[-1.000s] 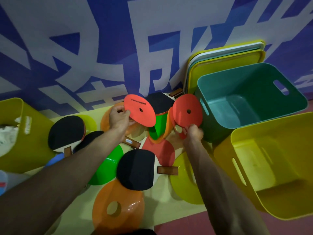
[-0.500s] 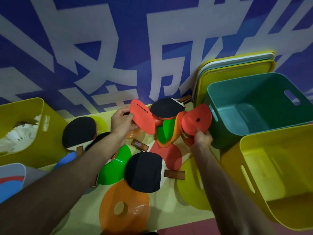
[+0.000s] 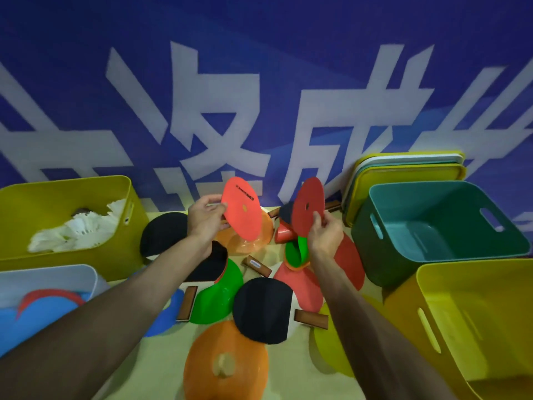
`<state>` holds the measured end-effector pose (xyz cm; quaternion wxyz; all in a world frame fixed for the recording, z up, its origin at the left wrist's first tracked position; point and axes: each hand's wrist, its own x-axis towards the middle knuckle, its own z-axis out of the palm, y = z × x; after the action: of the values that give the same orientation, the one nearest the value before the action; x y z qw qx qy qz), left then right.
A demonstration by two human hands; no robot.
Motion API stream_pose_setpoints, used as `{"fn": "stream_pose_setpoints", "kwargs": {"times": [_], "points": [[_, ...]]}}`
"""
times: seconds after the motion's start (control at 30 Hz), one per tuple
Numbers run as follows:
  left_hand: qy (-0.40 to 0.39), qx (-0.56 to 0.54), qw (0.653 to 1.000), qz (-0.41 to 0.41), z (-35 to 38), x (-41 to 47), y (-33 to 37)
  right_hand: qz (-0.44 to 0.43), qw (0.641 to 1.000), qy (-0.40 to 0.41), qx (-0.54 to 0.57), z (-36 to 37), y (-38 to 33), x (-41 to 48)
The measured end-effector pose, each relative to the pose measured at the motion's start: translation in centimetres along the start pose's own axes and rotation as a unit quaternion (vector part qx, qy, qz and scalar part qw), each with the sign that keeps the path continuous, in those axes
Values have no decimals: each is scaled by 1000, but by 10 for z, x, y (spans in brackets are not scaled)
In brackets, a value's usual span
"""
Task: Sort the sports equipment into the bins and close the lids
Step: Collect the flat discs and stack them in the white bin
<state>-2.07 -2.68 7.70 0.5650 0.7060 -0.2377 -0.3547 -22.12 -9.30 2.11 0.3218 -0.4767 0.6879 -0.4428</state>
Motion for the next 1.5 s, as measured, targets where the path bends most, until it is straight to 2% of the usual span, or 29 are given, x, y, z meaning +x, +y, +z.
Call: {"fn": "stream_pose_setpoints", "kwargs": {"times": [0.3,0.43,0.67,0.87,1.03,1.1,1.27,1.4,1.5], "points": [[17,-61,998,28,-114,0,19,-88,991,-102,26,67,-74,-71],[48,-75,995,38,-182,0,24,-119,980,-150,53,108,-105,-113],[117,-105,987,34,-297,-14,8,-136,958,-241,74,164,-142,-196],[152,-103,983,11,-376,-35,-22,-159,944,-283,62,203,-154,-257],[159,-45,986,-15,-428,-41,-48,-145,927,-345,8,227,-159,-299],[161,-17,987,-24,-442,-41,-57,-164,914,-369,-17,233,-158,-314],[125,49,990,-34,-461,-40,-78,-244,867,-424,-91,236,-149,-341],[79,182,980,-13,-465,-40,-85,-264,831,-471,-129,238,-137,-357],[77,247,966,-1,-462,-37,-79,-296,800,-489,-182,237,-132,-363]]}}
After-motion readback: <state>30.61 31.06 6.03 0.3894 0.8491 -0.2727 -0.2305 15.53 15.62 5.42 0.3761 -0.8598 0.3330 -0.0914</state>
